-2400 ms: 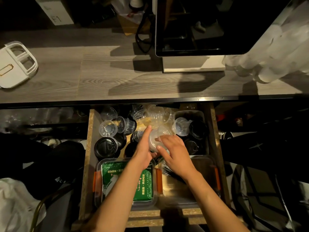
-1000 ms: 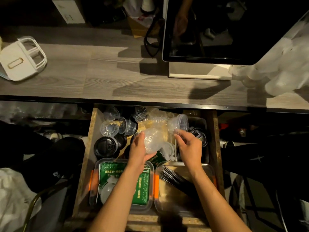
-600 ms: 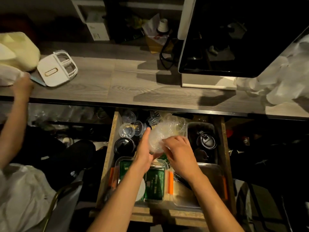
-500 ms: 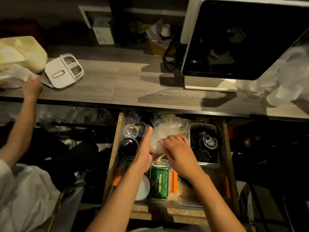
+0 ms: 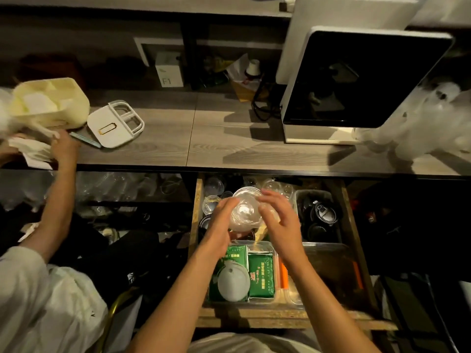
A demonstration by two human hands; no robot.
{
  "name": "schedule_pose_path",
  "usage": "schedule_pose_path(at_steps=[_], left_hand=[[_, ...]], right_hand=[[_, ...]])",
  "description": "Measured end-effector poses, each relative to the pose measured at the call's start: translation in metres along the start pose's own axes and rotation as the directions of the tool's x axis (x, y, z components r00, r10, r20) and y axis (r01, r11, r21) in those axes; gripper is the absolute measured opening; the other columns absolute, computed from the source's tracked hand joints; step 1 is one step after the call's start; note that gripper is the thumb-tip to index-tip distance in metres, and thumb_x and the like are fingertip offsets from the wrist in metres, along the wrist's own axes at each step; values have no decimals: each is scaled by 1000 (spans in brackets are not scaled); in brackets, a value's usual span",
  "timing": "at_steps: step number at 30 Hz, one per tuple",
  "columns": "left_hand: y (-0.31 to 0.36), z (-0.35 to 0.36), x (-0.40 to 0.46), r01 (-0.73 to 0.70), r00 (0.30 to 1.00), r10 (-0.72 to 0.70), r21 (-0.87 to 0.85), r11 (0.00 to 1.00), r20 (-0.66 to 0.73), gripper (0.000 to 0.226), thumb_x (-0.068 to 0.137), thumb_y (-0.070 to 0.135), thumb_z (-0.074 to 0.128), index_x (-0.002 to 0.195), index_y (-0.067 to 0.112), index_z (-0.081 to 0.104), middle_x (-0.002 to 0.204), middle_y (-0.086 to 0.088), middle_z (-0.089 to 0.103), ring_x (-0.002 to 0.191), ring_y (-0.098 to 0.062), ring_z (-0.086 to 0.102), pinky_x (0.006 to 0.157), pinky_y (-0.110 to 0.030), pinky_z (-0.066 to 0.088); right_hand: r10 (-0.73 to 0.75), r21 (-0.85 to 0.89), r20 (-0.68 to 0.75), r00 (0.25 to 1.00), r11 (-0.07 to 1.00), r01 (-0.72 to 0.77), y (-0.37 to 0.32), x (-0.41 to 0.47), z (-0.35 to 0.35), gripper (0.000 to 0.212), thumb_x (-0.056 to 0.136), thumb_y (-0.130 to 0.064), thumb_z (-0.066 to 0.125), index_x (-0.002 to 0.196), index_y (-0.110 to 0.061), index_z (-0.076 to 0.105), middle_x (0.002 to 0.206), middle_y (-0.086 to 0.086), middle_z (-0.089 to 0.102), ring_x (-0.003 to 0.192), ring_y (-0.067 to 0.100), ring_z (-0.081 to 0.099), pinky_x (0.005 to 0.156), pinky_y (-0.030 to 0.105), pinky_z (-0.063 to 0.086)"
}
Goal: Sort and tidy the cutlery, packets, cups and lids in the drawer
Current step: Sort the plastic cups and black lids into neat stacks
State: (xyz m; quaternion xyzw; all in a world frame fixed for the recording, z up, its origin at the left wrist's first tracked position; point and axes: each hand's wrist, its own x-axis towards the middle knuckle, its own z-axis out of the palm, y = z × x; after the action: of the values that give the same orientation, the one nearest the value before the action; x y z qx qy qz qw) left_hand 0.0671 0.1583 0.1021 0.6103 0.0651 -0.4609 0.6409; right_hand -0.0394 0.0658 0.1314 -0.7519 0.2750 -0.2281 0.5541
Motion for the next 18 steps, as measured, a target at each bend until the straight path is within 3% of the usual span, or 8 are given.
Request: schedule_pose_path(at_steps=[2,5,7,9,13,18], left_hand=[[2,-1,-4,-3,998,4,-18,1000,57,40,92,42,64,124,20,60,125,-16,64,110,-33,65,70,-36,59],[-1,-1,-10,4,988,3,-49,999,152,47,89,42,63,127,15,60,121,-19,67,99,-30,69,69,-37,59],[-3,-2,-13,9,985,0,-56,998,173,40,95,40,55,125,15,61,116,-17,70,94,-27,70,72,-39,58],[-6,-4,-12,18,985,-10,-47,999,174,37,97,41,53,123,17,63,114,-15,71,96,-28,70,75,-42,58],[-16,-1,-14,12,979,-16,20,1000,205,38,97,43,53,123,17,63,117,-15,70,103,-30,69,79,-44,58],[-34,8,-12,-29,972,10,78,997,235,41,96,48,53,122,18,63,119,-16,69,91,-26,71,73,-42,58]], right_hand=[[109,90,-155,982,991,-96,-9,2,6,27,95,-30,60,121,-37,57,129,-16,53,121,-2,49,99,19,41],[413,218,-8,911,890,-401,-18,13,12,44,99,-38,52,142,-29,46,142,-5,48,125,10,48,104,31,42],[550,293,115,827,776,-558,-11,15,15,44,97,-50,51,135,-27,54,139,4,55,122,22,55,102,45,48],[639,359,222,736,648,-671,-6,8,17,50,90,-63,53,122,-26,64,123,10,66,112,30,63,92,55,54],[674,339,189,714,638,-692,4,-3,13,55,88,-67,52,117,-23,67,115,11,69,104,29,67,88,52,57],[688,362,203,697,608,-706,20,-11,2,60,88,-65,53,121,-16,64,114,13,70,102,32,69,88,54,56]])
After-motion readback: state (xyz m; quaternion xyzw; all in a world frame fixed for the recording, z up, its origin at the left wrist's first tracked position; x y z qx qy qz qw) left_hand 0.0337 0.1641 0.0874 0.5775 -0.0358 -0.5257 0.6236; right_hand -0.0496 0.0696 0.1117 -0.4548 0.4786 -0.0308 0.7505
